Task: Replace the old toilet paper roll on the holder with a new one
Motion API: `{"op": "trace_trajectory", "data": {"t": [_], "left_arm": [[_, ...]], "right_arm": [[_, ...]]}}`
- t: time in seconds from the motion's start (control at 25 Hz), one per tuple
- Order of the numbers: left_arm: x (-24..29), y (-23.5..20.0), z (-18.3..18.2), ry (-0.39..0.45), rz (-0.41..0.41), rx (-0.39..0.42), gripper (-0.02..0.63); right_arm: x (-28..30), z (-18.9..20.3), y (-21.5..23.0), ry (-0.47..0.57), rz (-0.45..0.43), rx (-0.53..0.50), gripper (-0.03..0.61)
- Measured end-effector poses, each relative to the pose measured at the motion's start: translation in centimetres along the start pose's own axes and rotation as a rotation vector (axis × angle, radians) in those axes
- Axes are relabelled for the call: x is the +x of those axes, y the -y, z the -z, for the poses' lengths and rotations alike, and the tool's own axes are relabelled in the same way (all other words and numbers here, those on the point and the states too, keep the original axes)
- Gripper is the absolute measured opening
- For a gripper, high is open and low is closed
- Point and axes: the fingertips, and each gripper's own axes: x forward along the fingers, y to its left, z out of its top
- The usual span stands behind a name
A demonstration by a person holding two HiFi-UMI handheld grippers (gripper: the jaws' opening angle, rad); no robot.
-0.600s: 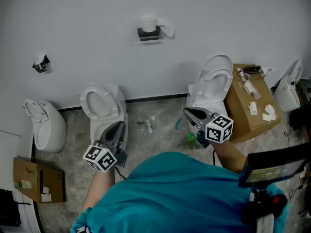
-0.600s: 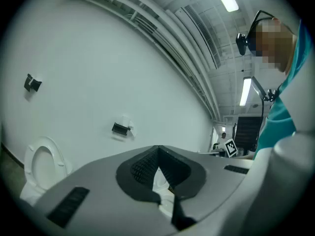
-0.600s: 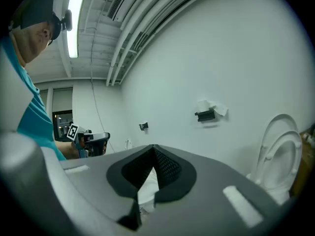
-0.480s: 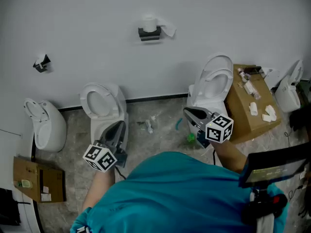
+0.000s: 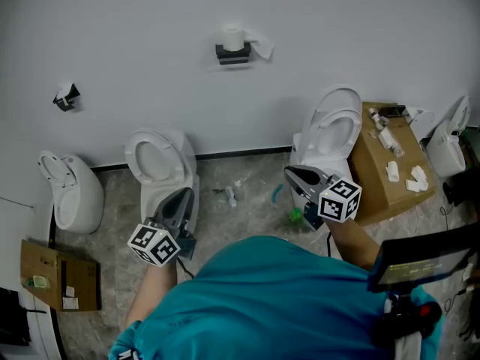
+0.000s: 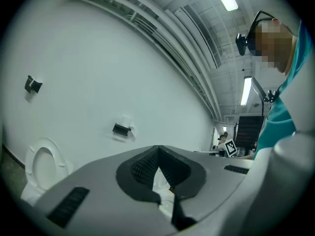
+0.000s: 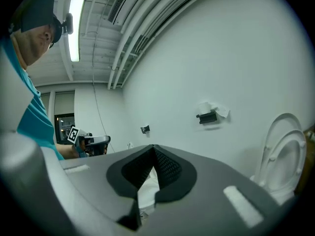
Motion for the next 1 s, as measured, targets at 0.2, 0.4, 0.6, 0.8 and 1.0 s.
{"op": "trace_trajectory", "data": {"t": [0.2,0.4,0.6,0.8,1.0], "left_arm": [[2.6,0.9,0.3,-0.003,-0.003,-0.005,0.008],[4.8,2.1,0.7,0.002,0.002,-0.004,0.008],[7.9,4.8,1.6,0.013,0.003,-0.001,0.008],[11.0,6.7,2.5,0.015,-0.012,-0.009,0.008],[13.0,7.8,3.7,-0.002,-0.015,-0.012,0.008]], "right_arm": [[-0.9,-1.1,2.3,0.013,-0.020,0.015,0.002],[-2.0,-1.4,3.8,0.010,-0.044,0.000,0.003],[-4.4,-1.7,6.4,-0.004,-0.065,-0.011,0.003],[-6.1,-2.1,9.1,-0.026,-0.100,-0.035,0.003],[-6.4,-1.9,11.5,-0.030,-0.118,-0.029,0.003]]}}
